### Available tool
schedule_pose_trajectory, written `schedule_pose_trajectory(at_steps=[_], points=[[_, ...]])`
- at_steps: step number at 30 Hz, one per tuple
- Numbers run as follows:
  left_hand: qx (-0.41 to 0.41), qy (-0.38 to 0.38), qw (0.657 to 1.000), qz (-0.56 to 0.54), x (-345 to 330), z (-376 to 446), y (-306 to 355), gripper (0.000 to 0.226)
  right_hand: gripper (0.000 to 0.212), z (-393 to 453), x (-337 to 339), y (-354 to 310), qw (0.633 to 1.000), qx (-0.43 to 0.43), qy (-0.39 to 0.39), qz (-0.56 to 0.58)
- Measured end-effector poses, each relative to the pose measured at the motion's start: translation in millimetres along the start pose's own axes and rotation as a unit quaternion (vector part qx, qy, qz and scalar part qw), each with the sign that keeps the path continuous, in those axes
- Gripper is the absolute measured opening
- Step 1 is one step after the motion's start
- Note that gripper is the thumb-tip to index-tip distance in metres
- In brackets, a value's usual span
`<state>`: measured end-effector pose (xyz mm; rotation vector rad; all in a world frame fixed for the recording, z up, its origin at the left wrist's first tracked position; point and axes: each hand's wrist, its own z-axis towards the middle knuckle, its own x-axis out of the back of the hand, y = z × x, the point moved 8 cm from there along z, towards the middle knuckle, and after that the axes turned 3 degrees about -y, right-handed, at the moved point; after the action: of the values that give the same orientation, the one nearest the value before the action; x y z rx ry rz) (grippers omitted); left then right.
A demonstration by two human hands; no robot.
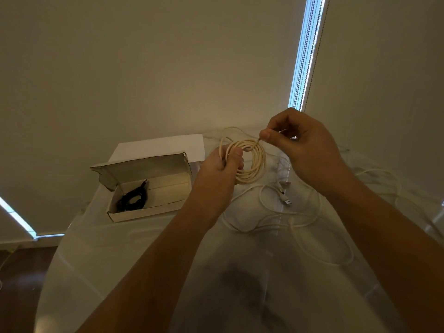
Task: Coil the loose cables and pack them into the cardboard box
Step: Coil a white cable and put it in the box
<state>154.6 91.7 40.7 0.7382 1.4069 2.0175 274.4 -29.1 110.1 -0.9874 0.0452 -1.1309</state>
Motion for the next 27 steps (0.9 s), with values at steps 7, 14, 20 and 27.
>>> schedule_pose_trajectory(at_steps=[7,14,20,27], points=[[0.031,-0.013,0.999,-0.008,-3.3,-1.1,-8.6,0.041,0.013,7.8,25.4,14.1,0.991,-0.059,0.029,0.119],[-0.027,-0.029,0.996,0.079,-9.7,-2.2,4.0,0.027,0.009,11.4,48.6,26.6,0.978,-0.085,0.088,0.168],[-0.054,0.006,0.985,0.161,-7.7,-4.7,5.7,0.024,0.009,12.2,59.1,32.3,0.968,-0.106,0.101,0.203],[-0.075,0.095,0.978,0.17,9.8,-8.4,14.7,0.027,0.008,14.5,53.0,6.6,0.989,-0.086,-0.032,0.115]])
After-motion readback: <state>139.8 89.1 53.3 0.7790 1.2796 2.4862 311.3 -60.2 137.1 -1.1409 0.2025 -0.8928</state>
